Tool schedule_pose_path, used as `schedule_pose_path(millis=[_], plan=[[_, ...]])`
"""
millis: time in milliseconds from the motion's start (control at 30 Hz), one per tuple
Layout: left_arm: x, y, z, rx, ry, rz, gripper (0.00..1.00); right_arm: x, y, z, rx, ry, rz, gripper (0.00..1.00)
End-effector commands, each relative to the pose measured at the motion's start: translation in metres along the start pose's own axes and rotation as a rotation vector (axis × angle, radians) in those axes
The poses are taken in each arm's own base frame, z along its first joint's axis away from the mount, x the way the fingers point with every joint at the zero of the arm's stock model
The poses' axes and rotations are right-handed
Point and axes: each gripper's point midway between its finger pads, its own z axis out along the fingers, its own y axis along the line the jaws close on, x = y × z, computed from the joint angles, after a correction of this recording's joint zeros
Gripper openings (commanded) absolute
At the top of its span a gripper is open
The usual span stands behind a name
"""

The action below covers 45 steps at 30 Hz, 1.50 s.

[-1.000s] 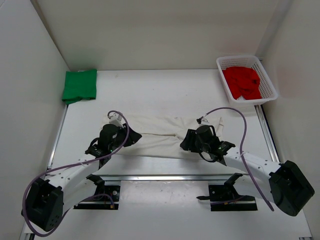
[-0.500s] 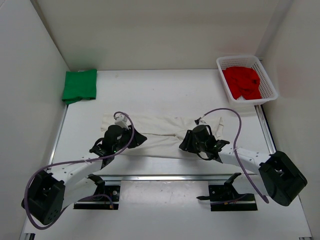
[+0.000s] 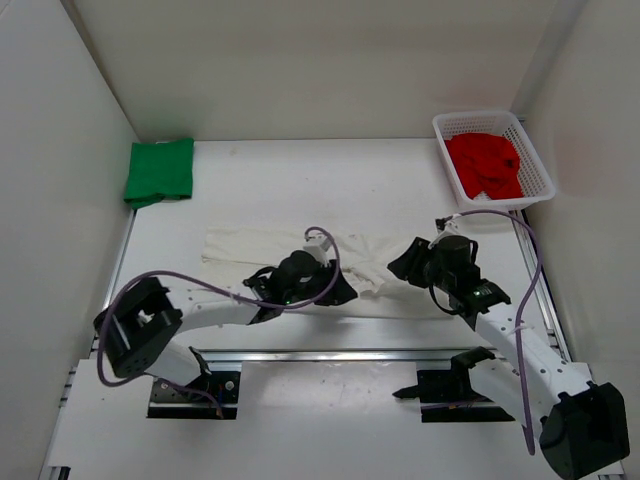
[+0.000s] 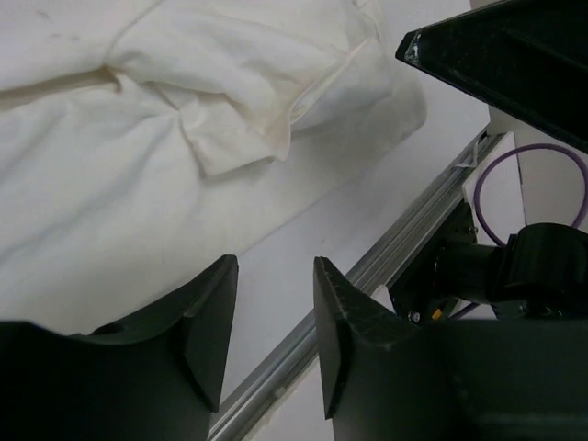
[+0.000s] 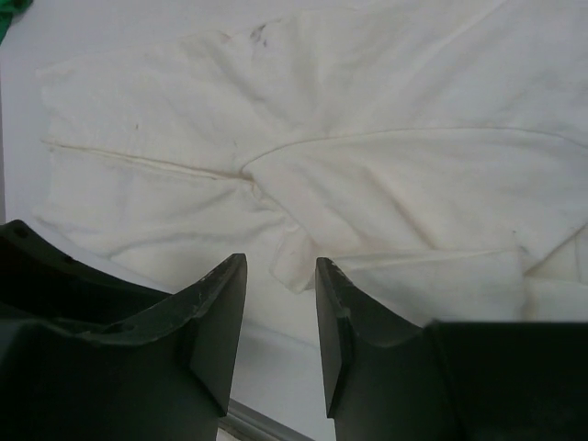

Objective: Fold and stack the t-shirts
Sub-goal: Fold the other side of the tshirt into a rectangle

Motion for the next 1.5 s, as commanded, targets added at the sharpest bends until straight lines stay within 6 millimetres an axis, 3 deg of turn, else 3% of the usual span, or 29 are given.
schedule_pose_path(millis=[0, 100, 333, 467, 567, 867, 1033, 1200, 1400, 1467], plan=[[-0.008, -0.018, 0.025, -0.013, -0.034, 0.081, 0.51, -0.007, 0.002, -0.009, -0.065, 0.011, -0.047, 0.34], [-0.006, -0.007, 0.043, -0.084, -0.024, 0.136, 0.54, -0.010, 0.002, -0.013, -0.101, 0.005, -0.048, 0.34], [0.000, 0.009, 0.064, -0.155, 0.010, 0.256, 0.53, -0.011, 0.000, -0.013, -0.130, 0.006, -0.057, 0.34], [-0.008, 0.018, 0.071, -0.213, 0.008, 0.329, 0.52, -0.012, 0.008, -0.013, -0.179, 0.012, -0.053, 0.34], [-0.009, 0.020, 0.075, -0.227, 0.017, 0.388, 0.43, -0.015, 0.010, -0.013, -0.184, 0.001, -0.062, 0.35], [-0.007, 0.033, 0.086, -0.275, 0.050, 0.469, 0.43, -0.028, 0.014, -0.017, -0.206, -0.027, -0.071, 0.35], [-0.003, 0.026, 0.089, -0.259, 0.049, 0.473, 0.46, -0.030, 0.010, -0.019, -0.203, -0.039, -0.074, 0.34], [0.004, 0.020, 0.092, -0.245, 0.068, 0.489, 0.41, -0.026, 0.003, -0.018, -0.193, -0.032, -0.058, 0.33], [0.010, 0.023, 0.091, -0.237, 0.089, 0.449, 0.53, -0.021, 0.006, -0.018, -0.208, -0.022, -0.066, 0.33], [0.009, 0.023, 0.091, -0.234, 0.085, 0.437, 0.47, -0.018, 0.005, -0.015, -0.204, -0.007, -0.066, 0.33]])
